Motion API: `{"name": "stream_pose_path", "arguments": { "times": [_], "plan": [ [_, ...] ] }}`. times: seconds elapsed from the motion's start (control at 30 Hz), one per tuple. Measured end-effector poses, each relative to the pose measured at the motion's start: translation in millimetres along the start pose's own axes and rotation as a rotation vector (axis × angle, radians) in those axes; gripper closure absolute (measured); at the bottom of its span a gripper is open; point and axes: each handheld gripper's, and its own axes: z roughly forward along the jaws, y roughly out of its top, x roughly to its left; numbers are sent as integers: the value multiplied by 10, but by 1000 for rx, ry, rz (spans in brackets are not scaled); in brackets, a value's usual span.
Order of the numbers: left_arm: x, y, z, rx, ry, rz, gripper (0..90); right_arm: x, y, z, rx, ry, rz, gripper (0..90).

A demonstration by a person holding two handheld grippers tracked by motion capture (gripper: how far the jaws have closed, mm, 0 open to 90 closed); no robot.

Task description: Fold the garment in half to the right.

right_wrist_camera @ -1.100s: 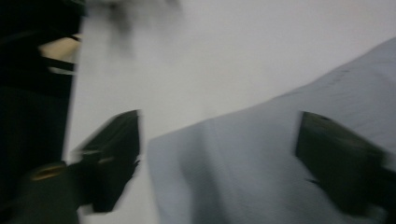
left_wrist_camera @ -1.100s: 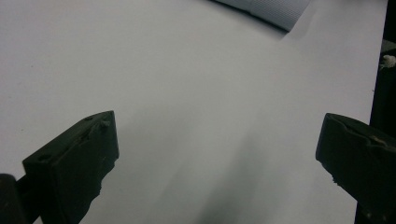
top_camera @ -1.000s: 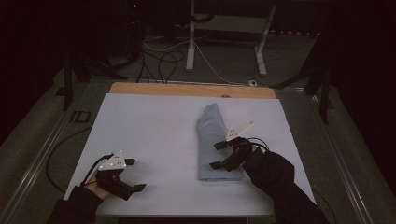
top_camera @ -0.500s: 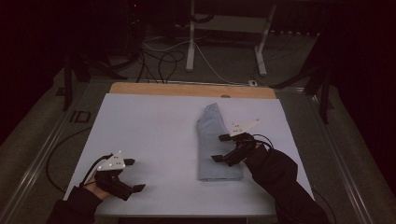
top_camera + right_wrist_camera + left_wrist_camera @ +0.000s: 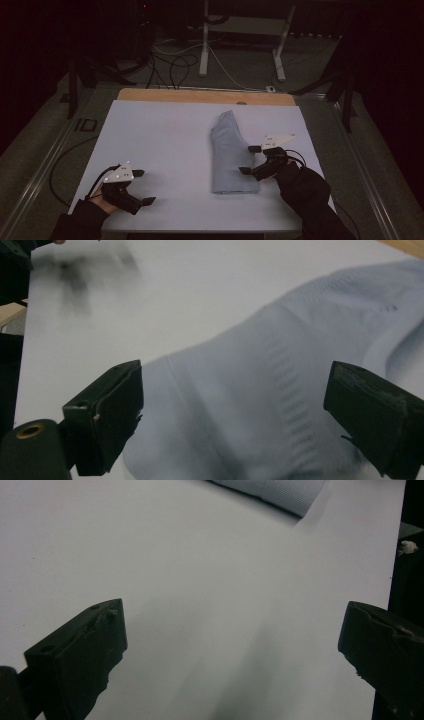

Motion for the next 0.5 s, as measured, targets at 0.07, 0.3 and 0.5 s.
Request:
{"name": "stream_pose_path", "arguments": {
  "times": [0.07,0.3,0.5],
  "plan": [
    [1,0,-3,-3,0,-3,4,-2,-67,-22,2,-15,2,89],
    [-6,0,-7,-7,-1,2,4,-6,-327,-105,4,-50,34,89],
    [-13,2,6,0,-3,9,4,-9,-526,-205,6,-98,70,89]
  ]
}}
